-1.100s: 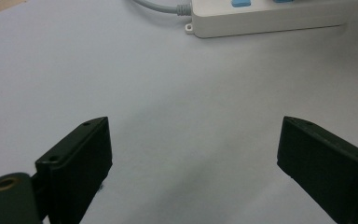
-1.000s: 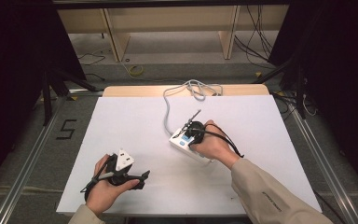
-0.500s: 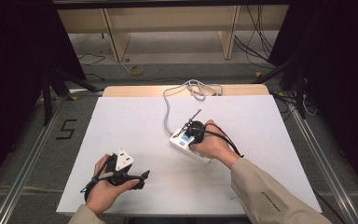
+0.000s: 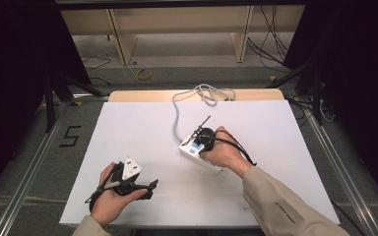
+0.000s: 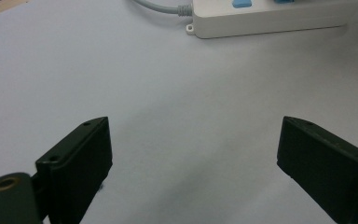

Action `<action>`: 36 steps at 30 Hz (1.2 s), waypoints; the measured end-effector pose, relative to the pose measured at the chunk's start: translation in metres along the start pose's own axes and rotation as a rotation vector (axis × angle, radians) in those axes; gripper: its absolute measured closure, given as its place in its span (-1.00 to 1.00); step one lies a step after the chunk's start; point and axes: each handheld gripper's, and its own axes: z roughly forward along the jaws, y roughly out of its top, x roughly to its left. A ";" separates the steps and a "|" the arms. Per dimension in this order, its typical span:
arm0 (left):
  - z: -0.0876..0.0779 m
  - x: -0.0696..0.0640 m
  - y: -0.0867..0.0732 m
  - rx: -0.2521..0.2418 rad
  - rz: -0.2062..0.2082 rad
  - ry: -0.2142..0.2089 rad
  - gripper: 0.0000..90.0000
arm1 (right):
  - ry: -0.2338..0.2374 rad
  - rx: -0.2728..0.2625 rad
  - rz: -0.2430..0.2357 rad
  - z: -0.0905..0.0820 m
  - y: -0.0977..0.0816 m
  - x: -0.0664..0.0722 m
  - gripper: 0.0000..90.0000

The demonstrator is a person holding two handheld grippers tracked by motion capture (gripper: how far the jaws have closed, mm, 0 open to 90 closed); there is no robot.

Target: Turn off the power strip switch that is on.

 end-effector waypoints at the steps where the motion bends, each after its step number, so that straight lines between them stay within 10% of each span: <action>1: 0.000 0.000 0.000 0.002 0.000 0.000 -0.78 | -0.001 0.000 0.002 0.000 0.000 0.000 1.00; 36: 0.003 -0.002 0.002 0.004 -0.002 -0.003 -0.78 | 0.018 -0.036 0.022 0.000 -0.005 -0.003 1.00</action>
